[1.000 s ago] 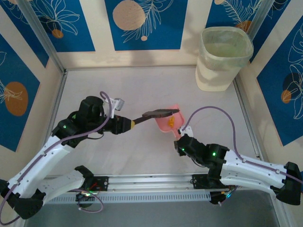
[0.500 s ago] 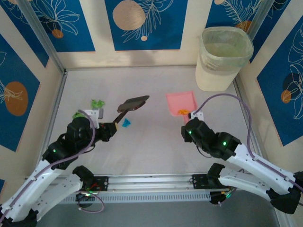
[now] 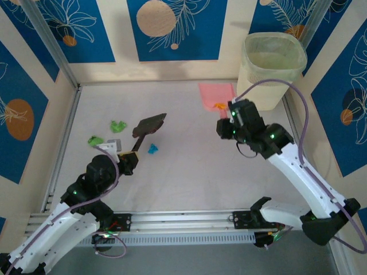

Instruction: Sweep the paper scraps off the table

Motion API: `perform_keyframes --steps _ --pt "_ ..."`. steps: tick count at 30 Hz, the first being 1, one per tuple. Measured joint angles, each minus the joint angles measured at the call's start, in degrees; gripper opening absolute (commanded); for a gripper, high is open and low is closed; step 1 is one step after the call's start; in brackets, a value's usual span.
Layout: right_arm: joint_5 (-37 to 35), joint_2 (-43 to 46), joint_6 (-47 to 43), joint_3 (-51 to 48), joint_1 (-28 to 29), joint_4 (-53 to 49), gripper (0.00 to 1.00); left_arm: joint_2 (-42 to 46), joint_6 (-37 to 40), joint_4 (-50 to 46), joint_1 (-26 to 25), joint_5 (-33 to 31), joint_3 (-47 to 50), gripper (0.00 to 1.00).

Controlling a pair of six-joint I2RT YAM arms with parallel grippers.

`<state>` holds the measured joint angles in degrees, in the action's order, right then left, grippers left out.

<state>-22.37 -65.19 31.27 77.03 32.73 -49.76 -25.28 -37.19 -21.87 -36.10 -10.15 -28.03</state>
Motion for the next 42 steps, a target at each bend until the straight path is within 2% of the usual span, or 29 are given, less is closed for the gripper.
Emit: perform_keyframes --steps 5,11,17,23,29,33,42 --pt "11.0 -7.4 -0.3 11.1 -9.3 0.3 0.0 0.9 0.0 1.8 0.0 0.0 2.6 0.0" --pt "21.7 -20.3 2.9 29.0 -18.8 0.3 0.0 1.6 0.0 3.0 0.0 -0.9 3.6 0.0" --pt "32.1 -31.5 13.4 41.3 -27.9 2.9 0.0 3.0 0.0 3.0 0.0 -1.0 3.6 0.0" --pt "39.5 -41.6 26.8 51.9 -34.6 5.1 0.0 7.0 0.0 2.6 0.0 -2.3 3.6 0.0" --pt "43.9 -44.0 41.4 52.9 -39.2 9.0 0.0 7.8 0.0 2.1 0.0 -3.1 3.6 0.0" --pt "44.5 -44.2 47.5 53.0 -40.2 10.8 0.0 7.8 0.0 1.6 0.0 -3.5 3.6 0.0" --pt "47.2 -39.6 61.1 37.2 -40.3 30.3 0.0 7.8 0.0 1.5 0.0 -3.5 3.6 0.0"
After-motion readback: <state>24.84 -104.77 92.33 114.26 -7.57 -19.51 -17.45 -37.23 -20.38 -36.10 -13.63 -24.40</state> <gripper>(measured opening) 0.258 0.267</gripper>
